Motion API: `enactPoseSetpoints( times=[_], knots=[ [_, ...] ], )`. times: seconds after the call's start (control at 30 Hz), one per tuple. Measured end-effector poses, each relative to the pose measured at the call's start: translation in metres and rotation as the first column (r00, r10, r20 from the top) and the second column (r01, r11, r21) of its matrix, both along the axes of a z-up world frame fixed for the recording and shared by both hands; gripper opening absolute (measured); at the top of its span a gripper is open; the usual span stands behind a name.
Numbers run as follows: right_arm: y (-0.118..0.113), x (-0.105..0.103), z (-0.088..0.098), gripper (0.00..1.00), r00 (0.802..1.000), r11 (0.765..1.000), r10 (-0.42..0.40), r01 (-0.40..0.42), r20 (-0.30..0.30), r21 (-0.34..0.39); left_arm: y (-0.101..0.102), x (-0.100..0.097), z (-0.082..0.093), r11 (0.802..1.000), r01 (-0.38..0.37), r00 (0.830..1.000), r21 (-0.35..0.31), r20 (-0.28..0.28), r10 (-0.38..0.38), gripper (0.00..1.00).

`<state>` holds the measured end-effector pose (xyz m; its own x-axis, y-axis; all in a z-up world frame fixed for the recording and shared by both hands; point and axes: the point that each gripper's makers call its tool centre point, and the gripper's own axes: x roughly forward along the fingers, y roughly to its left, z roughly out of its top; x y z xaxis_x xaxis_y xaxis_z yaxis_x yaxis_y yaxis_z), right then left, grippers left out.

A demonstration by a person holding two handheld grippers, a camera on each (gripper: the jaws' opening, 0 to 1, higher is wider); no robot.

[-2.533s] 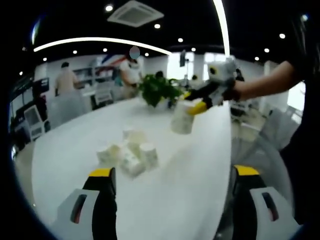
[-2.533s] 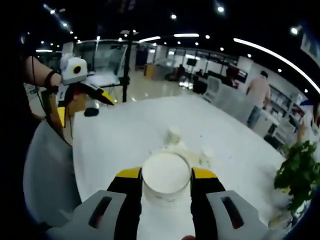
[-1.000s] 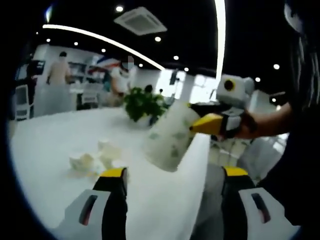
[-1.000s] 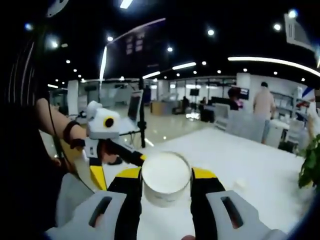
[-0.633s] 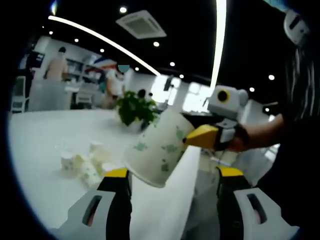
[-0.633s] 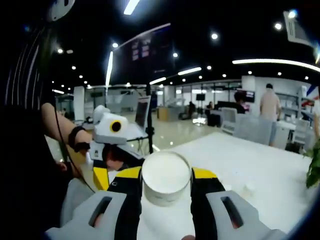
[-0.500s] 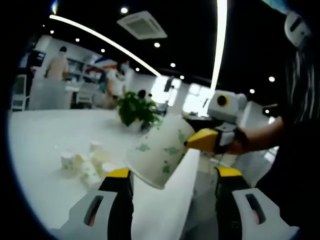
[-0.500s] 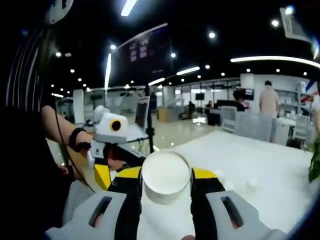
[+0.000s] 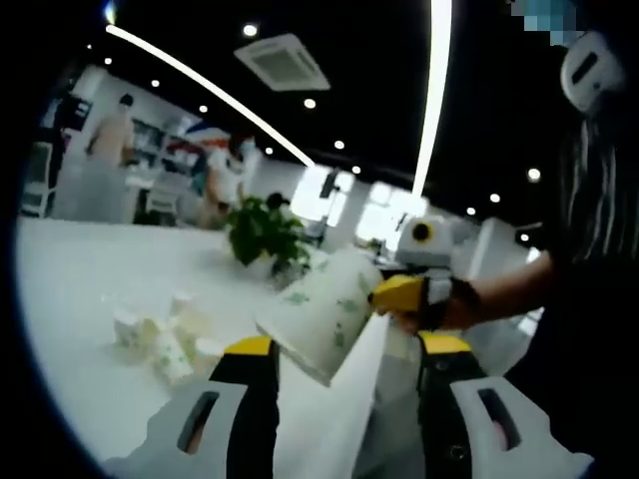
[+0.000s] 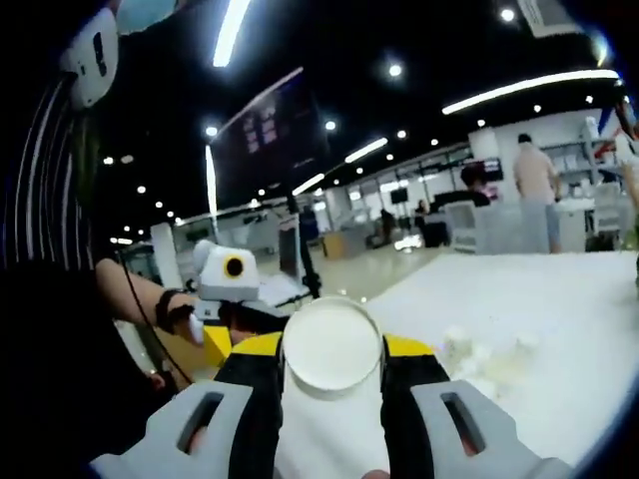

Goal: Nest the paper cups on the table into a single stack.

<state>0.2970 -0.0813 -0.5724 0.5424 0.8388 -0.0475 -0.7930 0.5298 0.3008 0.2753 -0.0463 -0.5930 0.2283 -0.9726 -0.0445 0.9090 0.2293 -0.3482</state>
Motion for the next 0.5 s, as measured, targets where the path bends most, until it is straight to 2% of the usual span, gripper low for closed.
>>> enactPoseSetpoints(
  times=[0.07, 0.27, 0.43, 0.5],
  knots=[
    [0.000, -0.001, 0.001, 0.34, 0.999, 0.999, 0.005, -0.004, -0.031, 0.041, 0.000, -0.002, 0.001, 1.000, 0.012, 1.000, -0.007, -0.004, -0.012, 0.41],
    [-0.001, -0.003, 0.000, 0.34, 0.998, 0.996, 0.017, -0.011, -0.057, 0.092, 0.003, -0.002, 0.009, 0.998, 0.006, 1.000, -0.057, -0.029, -0.008, 0.36],
    [0.001, -0.006, 0.000, 0.34, 0.998, 0.995, 0.025, -0.019, -0.063, 0.100, 0.004, -0.001, 0.013, 0.998, 0.000, 1.000, -0.061, -0.015, -0.001, 0.33],
    [0.002, -0.007, -0.001, 0.34, 0.997, 0.995, 0.035, -0.028, -0.066, 0.100, 0.005, 0.001, 0.017, 0.996, -0.008, 1.000, -0.090, -0.027, 0.005, 0.32]
  ],
)
